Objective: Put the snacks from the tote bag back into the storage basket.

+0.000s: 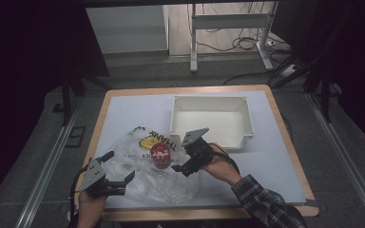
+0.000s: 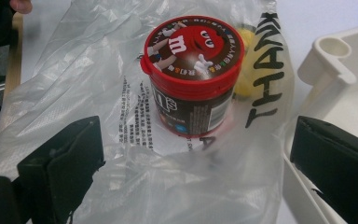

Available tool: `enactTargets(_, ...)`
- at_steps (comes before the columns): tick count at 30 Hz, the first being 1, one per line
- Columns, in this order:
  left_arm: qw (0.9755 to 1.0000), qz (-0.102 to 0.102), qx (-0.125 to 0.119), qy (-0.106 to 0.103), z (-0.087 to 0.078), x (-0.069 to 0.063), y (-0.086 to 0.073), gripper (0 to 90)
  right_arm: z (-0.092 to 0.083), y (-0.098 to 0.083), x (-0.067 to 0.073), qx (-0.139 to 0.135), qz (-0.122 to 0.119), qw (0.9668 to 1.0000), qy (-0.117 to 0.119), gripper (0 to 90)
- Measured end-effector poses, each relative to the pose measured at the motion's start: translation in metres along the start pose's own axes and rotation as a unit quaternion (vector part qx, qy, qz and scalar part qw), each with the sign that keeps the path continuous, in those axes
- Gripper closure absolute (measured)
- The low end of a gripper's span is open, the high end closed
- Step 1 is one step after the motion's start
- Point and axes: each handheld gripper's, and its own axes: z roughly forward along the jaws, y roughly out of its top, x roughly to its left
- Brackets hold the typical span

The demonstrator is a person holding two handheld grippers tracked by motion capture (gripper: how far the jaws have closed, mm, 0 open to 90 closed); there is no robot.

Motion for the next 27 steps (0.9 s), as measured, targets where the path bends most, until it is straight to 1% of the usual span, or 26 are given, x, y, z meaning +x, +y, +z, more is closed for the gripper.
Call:
enactTargets(5,1.0000,0.000,0.000,0.000,0.000,0.000,0.000,0.8,0.008,0.005,0.000,0.013,-0.009,0.9999,0.003,3.3)
enactTargets(8,1.0000,0.000,0.001,0.001,0.000,0.000,0.000,0.8,0.011,0.006,0.000,0.019,-0.007,0.9998,0.007,3.3)
enactTargets(10,1.0000,0.001,0.001,0.001,0.000,0.000,0.000,0.8,0.015,0.008,-0.001,0.024,-0.001,0.9997,0.010,3.4)
enactTargets(15,1.0000,0.002,0.002,0.001,0.000,0.000,0.000,0.8,0.022,0.013,-0.001,0.035,-0.005,0.9992,0.021,3.6)
enactTargets(18,1.0000,0.002,0.002,0.001,0.000,0.000,0.000,0.8,0.026,0.016,0.000,0.042,-0.008,0.9988,0.023,3.6)
enactTargets(19,1.0000,0.002,0.002,0.001,0.000,0.000,0.000,0.8,0.028,0.018,0.000,0.048,-0.011,0.9986,0.021,3.6)
enactTargets(21,1.0000,0.001,0.002,0.001,0.000,0.000,0.000,0.8,0.030,0.019,0.001,0.050,-0.010,0.9984,0.022,3.6)
enactTargets(23,1.0000,0.002,0.002,0.001,0.000,0.000,0.000,0.8,0.034,0.020,0.000,0.062,-0.008,0.9978,0.023,3.6)
enactTargets(27,1.0000,0.002,0.002,0.001,0.000,0.000,0.000,0.8,0.039,0.022,-0.001,0.070,-0.006,0.9973,0.022,3.6)
